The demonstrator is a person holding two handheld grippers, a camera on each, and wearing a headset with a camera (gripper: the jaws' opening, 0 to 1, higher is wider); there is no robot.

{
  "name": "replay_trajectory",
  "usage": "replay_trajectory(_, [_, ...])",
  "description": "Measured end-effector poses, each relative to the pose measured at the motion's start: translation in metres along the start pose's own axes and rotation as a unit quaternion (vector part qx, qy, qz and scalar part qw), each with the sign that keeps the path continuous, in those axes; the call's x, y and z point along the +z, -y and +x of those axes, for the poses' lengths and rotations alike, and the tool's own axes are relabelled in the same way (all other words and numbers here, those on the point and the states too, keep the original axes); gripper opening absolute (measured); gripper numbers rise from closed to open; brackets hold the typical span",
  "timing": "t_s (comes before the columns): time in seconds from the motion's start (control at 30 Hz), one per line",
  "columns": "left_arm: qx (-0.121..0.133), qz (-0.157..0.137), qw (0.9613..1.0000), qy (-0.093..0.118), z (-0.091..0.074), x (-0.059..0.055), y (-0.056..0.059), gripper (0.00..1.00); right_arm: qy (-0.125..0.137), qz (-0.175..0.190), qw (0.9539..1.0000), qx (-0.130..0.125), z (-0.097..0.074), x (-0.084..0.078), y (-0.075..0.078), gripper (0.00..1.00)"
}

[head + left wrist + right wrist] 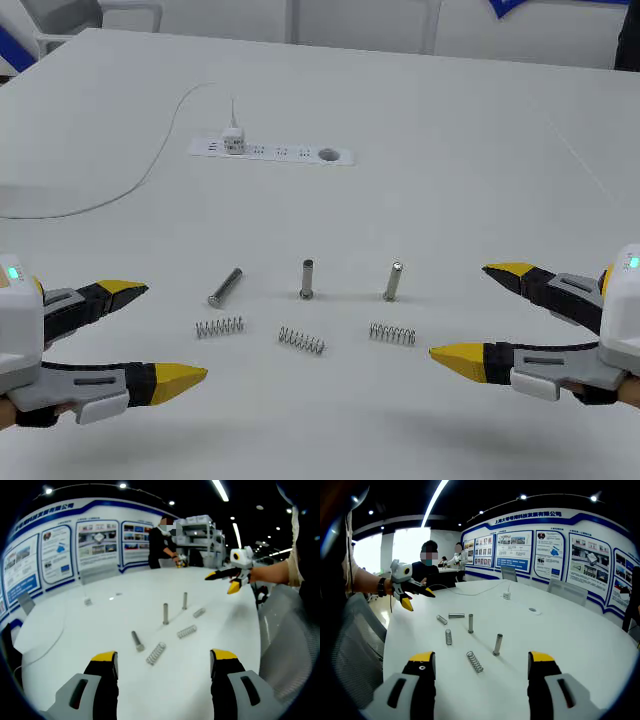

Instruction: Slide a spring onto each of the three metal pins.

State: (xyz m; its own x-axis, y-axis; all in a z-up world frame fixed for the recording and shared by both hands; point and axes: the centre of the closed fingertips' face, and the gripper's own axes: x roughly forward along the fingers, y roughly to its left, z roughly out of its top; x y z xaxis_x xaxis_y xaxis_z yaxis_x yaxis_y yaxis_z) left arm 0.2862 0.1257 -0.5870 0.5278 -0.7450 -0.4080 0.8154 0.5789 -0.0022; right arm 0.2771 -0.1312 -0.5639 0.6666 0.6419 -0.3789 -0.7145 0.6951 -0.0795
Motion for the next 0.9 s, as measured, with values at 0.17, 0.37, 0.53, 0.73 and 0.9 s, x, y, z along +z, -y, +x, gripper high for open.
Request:
replay_trajectory(0.17, [0.001,0.0,1.0,-0.001,-0.0001,0.0007,-0.0006,0.76,0.0,0.001,1.0,0.0,-0.0001,-0.0005,0.0003,0.76])
replay_trajectory(0.37, [0.002,-0.001,1.0,-0.002,-0.0005,0.0008,-0.0025,0.76,0.001,0.004,1.0,-0.003,-0.0007,-0.001,0.0012,0.76])
replay_trajectory(0.53, [0.002,-0.002,1.0,-0.003,0.0002,0.0008,-0.0034,0.76,0.0,0.007,1.0,-0.004,-0.0013,-0.0022,0.0018,0.76])
replay_trajectory(0.73, [0.001,-0.003,1.0,0.0,0.001,0.002,-0.004,0.76,0.003,0.009,0.9999,-0.006,-0.0018,-0.0006,0.0026,0.76])
replay_trajectory(0.9, [0.002,-0.003,1.0,-0.001,0.0007,0.0019,-0.0049,0.76,0.001,0.009,0.9999,-0.006,-0.0014,-0.0008,0.0016,0.76])
